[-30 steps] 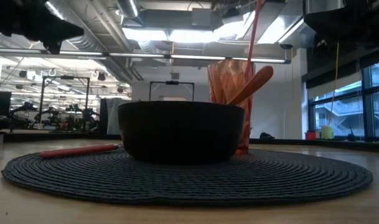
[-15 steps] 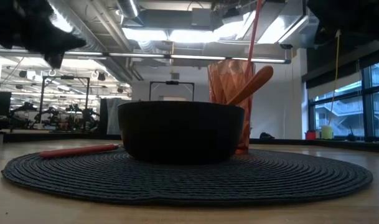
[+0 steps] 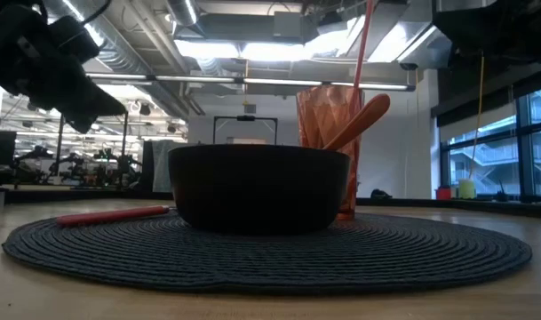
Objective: Pick & Place Utensil
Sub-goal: Put the pink fork into the black bowl
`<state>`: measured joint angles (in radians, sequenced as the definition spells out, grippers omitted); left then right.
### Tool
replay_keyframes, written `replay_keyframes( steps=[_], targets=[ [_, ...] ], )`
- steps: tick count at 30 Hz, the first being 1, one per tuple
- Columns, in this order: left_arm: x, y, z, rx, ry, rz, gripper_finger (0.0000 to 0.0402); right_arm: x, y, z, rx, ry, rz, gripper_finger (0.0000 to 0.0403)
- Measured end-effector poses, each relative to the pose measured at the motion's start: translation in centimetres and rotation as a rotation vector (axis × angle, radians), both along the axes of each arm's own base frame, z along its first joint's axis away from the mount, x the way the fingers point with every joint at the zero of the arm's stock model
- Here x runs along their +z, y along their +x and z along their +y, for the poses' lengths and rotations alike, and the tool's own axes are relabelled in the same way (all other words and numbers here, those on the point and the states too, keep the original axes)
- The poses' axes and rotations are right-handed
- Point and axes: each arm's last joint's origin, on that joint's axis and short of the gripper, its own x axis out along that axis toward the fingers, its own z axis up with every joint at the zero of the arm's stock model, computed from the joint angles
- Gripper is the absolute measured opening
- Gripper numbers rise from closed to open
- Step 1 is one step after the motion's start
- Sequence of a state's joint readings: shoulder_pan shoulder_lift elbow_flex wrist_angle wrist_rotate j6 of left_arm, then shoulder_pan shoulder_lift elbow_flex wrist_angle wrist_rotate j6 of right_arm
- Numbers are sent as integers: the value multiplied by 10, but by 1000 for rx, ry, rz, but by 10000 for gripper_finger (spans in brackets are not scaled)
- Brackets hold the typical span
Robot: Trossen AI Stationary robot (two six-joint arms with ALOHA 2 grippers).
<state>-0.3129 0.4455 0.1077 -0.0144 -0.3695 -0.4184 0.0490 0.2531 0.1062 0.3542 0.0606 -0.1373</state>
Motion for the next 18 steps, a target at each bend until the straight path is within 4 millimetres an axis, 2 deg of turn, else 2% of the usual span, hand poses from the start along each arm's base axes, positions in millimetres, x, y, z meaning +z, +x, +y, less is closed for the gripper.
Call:
replay_keyframes(
  steps=[6,13,18],
  targets=[
    [-10,17,-12,-92,-31,72,3,2,-1,-2,-68,-40,-22,10],
    [-20,35,-20,-44,-149,96,3,6,-2,-6,-235,-30,-58,10],
    [-13,58,-32,-95,-99,215,4,12,-5,-8,-317,-84,-105,10]
  ],
)
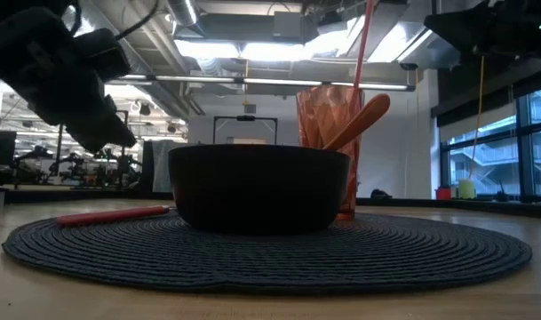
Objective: Pick & Place Utensil
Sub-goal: Put the pink fork into the black bowl
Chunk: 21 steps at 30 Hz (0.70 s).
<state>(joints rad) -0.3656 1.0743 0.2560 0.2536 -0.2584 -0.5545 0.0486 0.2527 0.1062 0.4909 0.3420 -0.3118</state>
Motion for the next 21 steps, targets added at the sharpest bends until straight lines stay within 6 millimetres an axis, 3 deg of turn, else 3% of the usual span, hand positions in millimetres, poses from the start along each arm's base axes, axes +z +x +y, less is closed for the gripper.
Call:
replay_keyframes(
  steps=[10,16,21],
  targets=[
    [14,41,-23,-156,44,51,4,4,-1,0,-49,-109,-5,10],
    [-11,50,-27,-133,90,237,4,7,-3,0,-56,-118,-36,10],
    [-19,53,-28,-127,107,251,4,6,-3,0,-54,-115,-32,10]
  ],
)
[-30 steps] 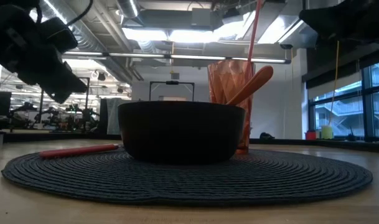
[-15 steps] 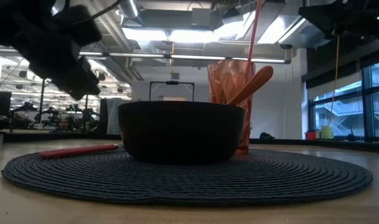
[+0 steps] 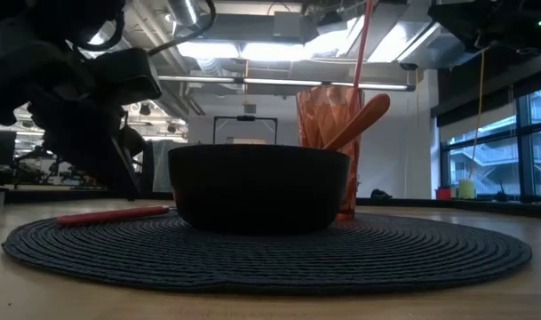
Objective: Pick & Place Utensil
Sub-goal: Put the pink fork into the black bowl
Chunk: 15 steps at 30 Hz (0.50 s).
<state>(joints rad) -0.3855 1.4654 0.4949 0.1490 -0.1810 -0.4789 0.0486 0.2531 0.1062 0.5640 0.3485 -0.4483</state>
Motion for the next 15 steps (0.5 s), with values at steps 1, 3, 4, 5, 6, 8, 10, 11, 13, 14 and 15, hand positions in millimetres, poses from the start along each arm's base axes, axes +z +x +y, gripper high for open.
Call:
replay_keyframes(
  steps=[1,3,4,5,6,8,10,11,13,14,15],
  targets=[
    [1,1,0,-4,0,-10,4,0,0,0,1,2,-1,10],
    [2,2,-1,-11,3,-24,4,0,0,0,1,2,-1,10],
    [2,2,0,-11,3,-27,4,0,0,0,1,2,-1,10],
    [2,2,0,-8,5,-29,4,0,0,0,1,2,-1,10],
    [2,2,1,-3,8,-25,4,0,0,0,1,2,-1,10],
    [0,2,5,14,20,-3,4,0,0,0,1,2,0,10],
    [-1,2,9,42,30,13,4,0,0,0,1,2,3,10],
    [-1,2,11,53,32,16,4,-1,0,0,1,2,5,10],
    [-2,3,16,74,30,25,4,-1,0,0,1,2,7,10],
    [-2,4,19,81,25,29,4,-1,0,0,1,3,6,10],
    [-2,4,21,85,23,30,4,-1,0,0,4,9,4,10]
  ],
)
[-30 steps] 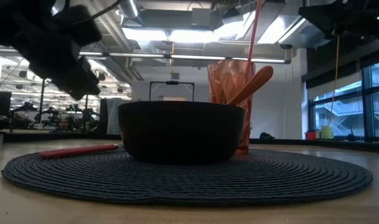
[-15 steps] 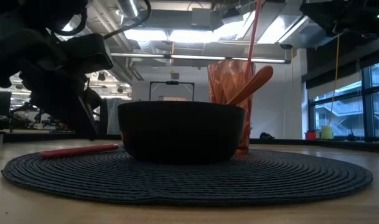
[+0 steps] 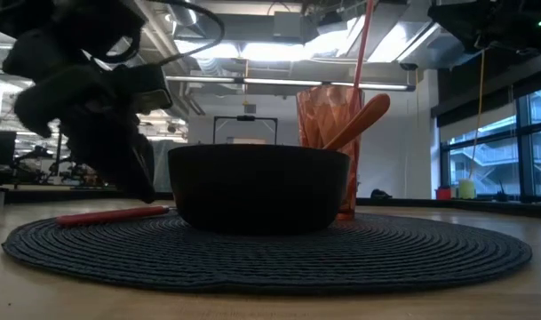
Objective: Pick & Place Utensil
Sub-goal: Put the pink fork into the black bowl
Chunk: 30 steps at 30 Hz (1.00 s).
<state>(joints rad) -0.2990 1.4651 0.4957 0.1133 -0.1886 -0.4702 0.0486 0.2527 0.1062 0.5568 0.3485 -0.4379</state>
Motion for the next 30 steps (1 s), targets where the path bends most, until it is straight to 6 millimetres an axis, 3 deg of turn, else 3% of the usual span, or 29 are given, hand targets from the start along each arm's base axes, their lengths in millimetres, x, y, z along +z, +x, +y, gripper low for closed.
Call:
replay_keyframes(
  steps=[12,20,30],
  targets=[
    [-2,5,10,-18,-20,2,3,-1,0,0,7,16,3,10],
    [12,21,7,-70,34,-54,3,0,0,0,16,37,-12,10],
    [-14,27,5,-68,50,50,3,0,0,0,18,39,-13,10]
  ],
)
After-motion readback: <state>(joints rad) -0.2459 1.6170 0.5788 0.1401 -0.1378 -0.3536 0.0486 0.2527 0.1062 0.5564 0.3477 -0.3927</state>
